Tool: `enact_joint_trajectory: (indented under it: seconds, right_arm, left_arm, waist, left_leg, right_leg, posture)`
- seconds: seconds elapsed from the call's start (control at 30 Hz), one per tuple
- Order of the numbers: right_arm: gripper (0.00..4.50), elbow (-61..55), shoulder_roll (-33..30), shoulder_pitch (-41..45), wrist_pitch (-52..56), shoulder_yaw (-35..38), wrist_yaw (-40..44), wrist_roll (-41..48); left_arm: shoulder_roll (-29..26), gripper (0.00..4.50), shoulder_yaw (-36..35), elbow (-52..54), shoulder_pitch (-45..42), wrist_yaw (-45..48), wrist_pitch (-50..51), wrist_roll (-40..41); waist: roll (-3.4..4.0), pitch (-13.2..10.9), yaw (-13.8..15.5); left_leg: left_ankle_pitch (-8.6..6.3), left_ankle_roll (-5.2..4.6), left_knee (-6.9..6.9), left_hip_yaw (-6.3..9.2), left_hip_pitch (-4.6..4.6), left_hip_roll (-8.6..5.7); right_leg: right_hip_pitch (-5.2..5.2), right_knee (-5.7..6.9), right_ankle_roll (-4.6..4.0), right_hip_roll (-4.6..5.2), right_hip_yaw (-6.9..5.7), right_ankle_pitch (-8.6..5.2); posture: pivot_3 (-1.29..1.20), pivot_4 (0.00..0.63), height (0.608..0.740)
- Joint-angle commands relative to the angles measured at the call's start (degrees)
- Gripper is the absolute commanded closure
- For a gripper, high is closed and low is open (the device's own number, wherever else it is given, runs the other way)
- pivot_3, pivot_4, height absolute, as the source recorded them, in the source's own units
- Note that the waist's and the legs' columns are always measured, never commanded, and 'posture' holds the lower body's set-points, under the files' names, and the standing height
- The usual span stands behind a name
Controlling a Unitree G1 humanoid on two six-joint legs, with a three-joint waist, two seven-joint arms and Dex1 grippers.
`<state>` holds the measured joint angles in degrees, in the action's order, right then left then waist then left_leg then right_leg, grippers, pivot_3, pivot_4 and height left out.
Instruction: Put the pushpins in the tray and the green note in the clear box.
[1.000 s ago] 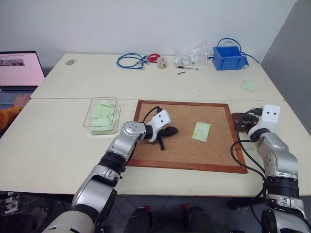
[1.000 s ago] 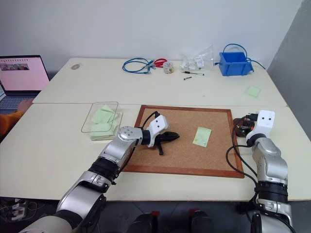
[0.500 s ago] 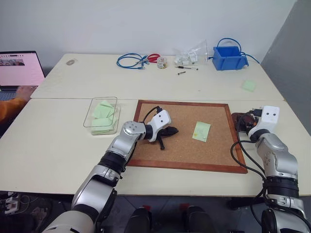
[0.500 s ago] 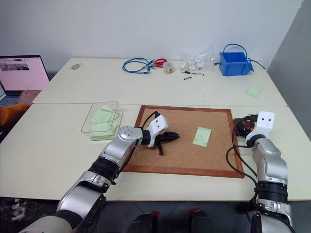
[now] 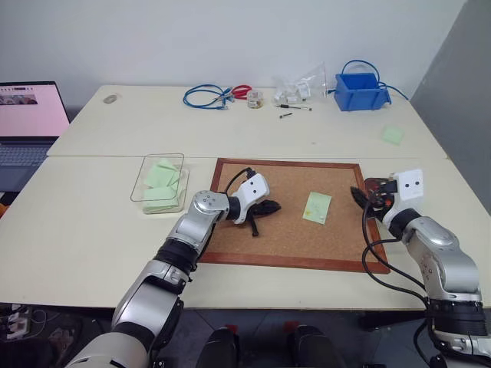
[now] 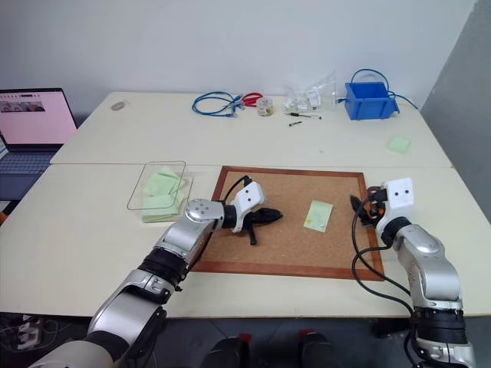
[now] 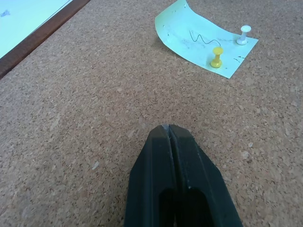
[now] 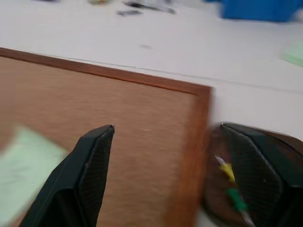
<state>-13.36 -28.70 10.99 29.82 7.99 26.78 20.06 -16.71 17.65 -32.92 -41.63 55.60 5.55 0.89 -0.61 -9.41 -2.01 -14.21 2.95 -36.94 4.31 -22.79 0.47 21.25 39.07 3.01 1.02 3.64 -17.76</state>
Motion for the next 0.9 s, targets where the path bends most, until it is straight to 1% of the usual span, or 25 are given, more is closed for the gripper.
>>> enact_joint_trajectory:
  seconds: [0.03, 0.1, 0.3, 0.6, 0.67, 0.7, 0.83, 0.87, 0.9]
  right_arm:
    - [0.7, -8.5, -3.0, -3.5, 1.7, -4.2, 7.9, 3.3]
    - [0.7, -8.4, -3.0, -3.8, 1.9, -5.6, 8.5, 3.2]
    - [0.7, -3.4, -1.0, -1.8, -0.1, -9.5, 9.0, 0.4]
    - [0.7, 1.2, -0.6, -1.8, -2.6, -10.7, 10.2, -1.6]
    - [1.07, 2.2, -0.6, -1.9, -3.2, -10.4, 10.2, -1.8]
    - [1.14, 2.7, -0.6, -1.9, -3.5, -10.3, 10.3, -1.9]
    - [2.02, 3.2, -0.2, -1.5, -3.7, -10.0, 10.5, -1.5]
    - [2.17, 3.3, -0.1, -1.5, -3.7, -9.8, 10.5, -1.4]
    - [2.46, 3.3, -0.1, -1.5, -3.7, -9.7, 10.5, -1.4]
  left_arm:
    - [-1.1, 4.5, 2.7, -2.4, 2.2, 1.4, 1.8, -3.1]
    - [-1.2, 4.5, 3.0, -2.5, 2.3, 1.6, 2.1, -3.3]
    - [-1.1, 4.5, 3.4, -2.1, 2.9, 1.7, 2.3, -3.7]
    - [-1.2, 4.5, 3.4, -1.4, 3.2, 2.0, 2.6, -3.8]
    - [-1.2, 4.5, 3.4, -1.0, 3.4, 2.1, 2.8, -3.8]
    - [-1.2, 4.5, 3.4, -0.8, 3.5, 2.1, 2.8, -3.7]
    - [-1.1, 4.5, 3.5, -0.3, 3.8, 2.0, 3.0, -3.7]
    - [-1.1, 4.5, 3.5, -0.1, 3.8, 2.0, 3.1, -3.7]
    - [-1.1, 4.5, 3.5, 0.0, 3.9, 2.0, 3.2, -3.7]
  waist:
    - [-0.03, 0.0, 0.0]
    - [-0.03, 0.0, -0.2]
    - [-0.07, 0.0, -0.2]
    - [-0.08, 0.0, -0.2]
    - [-0.08, 0.0, -0.2]
    - [-0.08, 0.0, -0.2]
    - [-0.08, 0.0, -0.2]
    - [-0.08, 0.0, -0.2]
    - [-0.08, 0.0, -0.2]
  left_leg:
    - [0.0, 0.0, 0.01, 0.03, -0.01, 0.02]
    - [0.0, 0.0, 0.0, 0.01, 0.01, 0.01]
    - [0.0, 0.0, -0.01, 0.01, 0.04, 0.02]
    - [0.0, 0.0, -0.01, 0.02, 0.04, 0.02]
    - [0.0, 0.0, -0.01, 0.02, 0.04, 0.02]
    - [0.0, 0.0, -0.01, 0.01, 0.04, 0.02]
    - [0.0, 0.0, -0.01, 0.02, 0.04, 0.02]
    - [0.0, 0.0, -0.01, 0.02, 0.04, 0.02]
    - [0.0, 0.0, -0.01, 0.02, 0.04, 0.02]
  right_leg:
    - [-0.02, -0.05, 0.0, -0.02, -0.03, 0.0]
    - [-0.02, -0.05, 0.01, -0.02, -0.01, 0.0]
    - [-0.04, -0.03, 0.01, -0.02, -0.02, 0.0]
    - [-0.04, -0.04, 0.0, -0.02, -0.02, 0.0]
    - [-0.04, -0.04, 0.0, -0.02, -0.02, 0.0]
    - [-0.03, -0.04, 0.0, -0.02, -0.01, 0.0]
    - [-0.04, -0.04, 0.0, -0.02, -0.02, 0.0]
    - [-0.04, -0.04, 0.0, -0.02, -0.02, 0.0]
    - [-0.04, -0.04, 0.0, -0.02, -0.02, 0.0]
  posture:
    - [0.0, 0.15, 0.74]
    - [0.0, 0.15, 0.74]
    - [0.0, 0.15, 0.74]
    - [0.0, 0.15, 0.74]
    - [0.0, 0.15, 0.74]
    - [0.0, 0.15, 0.74]
    - [0.0, 0.15, 0.74]
    - [0.0, 0.15, 0.74]
    - [0.0, 0.15, 0.74]
